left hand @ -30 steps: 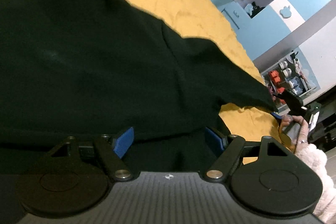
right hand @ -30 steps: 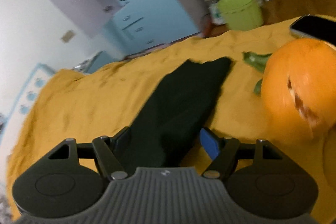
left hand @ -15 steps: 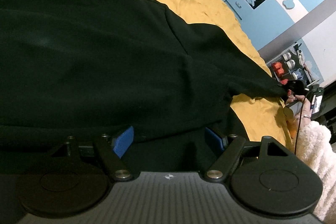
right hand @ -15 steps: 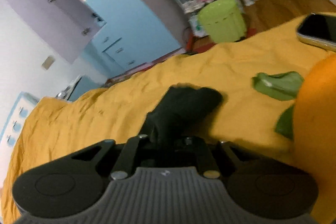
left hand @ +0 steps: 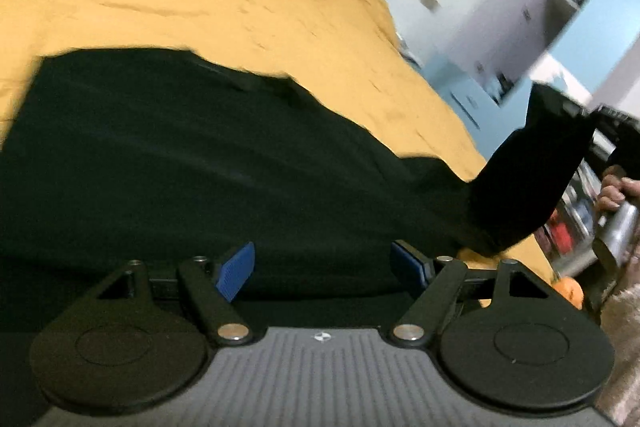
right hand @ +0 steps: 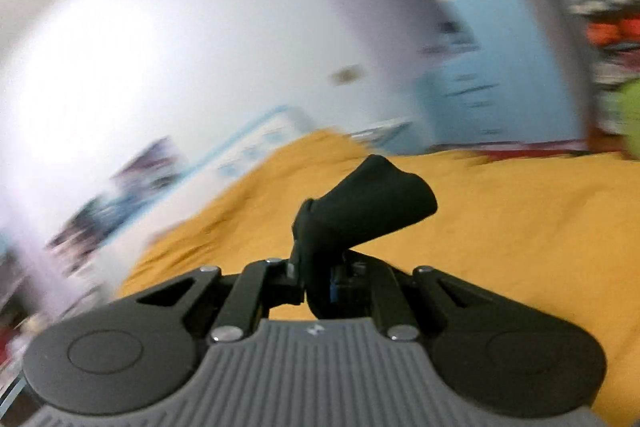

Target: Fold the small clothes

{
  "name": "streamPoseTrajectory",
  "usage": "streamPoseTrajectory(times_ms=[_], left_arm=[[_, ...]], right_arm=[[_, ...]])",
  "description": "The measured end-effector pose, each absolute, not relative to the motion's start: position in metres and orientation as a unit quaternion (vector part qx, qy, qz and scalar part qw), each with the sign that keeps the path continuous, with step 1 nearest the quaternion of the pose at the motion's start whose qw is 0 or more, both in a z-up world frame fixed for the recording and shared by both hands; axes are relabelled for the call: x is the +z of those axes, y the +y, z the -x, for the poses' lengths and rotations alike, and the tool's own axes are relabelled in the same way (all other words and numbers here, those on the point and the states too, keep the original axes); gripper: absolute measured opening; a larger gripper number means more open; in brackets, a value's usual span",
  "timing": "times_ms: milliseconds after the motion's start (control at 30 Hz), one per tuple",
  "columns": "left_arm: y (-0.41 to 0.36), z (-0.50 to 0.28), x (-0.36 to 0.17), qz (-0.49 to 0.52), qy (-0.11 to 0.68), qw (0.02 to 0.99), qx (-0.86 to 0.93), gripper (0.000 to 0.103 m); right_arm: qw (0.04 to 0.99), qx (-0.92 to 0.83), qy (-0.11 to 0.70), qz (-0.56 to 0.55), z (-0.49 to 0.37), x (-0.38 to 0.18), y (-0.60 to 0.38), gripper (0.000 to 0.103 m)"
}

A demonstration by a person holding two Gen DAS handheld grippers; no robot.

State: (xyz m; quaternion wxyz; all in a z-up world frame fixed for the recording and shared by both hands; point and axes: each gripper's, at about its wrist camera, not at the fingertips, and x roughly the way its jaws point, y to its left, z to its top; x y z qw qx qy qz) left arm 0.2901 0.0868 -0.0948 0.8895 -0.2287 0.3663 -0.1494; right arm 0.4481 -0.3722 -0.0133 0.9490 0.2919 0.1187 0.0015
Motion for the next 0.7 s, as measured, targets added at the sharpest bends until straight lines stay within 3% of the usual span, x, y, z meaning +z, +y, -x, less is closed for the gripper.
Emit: streamPoseTrajectory(times_ms=[267, 333, 367, 400, 500, 700], left_arm=[[0.184, -0.228, -0.108, 0.278, 0.342, 0.895, -0.062, 0.09], [0.199, -0.221, -0.113, 0.299, 0.343, 0.889, -0.044, 0.09], [0.207, -0.219, -0.116, 0.311, 0.344, 0.885, -0.038, 0.09], [0.212, -0.217, -0.119, 0.322, 0.346, 0.881, -0.034, 0.09], [0.222, -0.219, -0.124, 0.349, 0.345, 0.871, -0.029, 0.09], [0.233, -0.236, -0.137, 0.405, 0.334, 0.851, -0.022, 0.09]], right_arm=[[0.91, 0.233, 0.195, -0.281, -0.421, -0.024, -0.134, 0.007], [0.891, 0.272, 0.236, -0.275, -0.415, -0.047, -0.078, 0.02], [0.885, 0.28, 0.253, -0.272, -0.411, -0.059, -0.056, 0.052], [0.875, 0.299, 0.274, -0.265, -0.407, -0.07, -0.036, 0.071], [0.868, 0.32, 0.304, -0.228, -0.394, -0.09, -0.008, 0.062], [0.878, 0.26, 0.306, -0.259, -0.398, -0.088, -0.103, 0.066]])
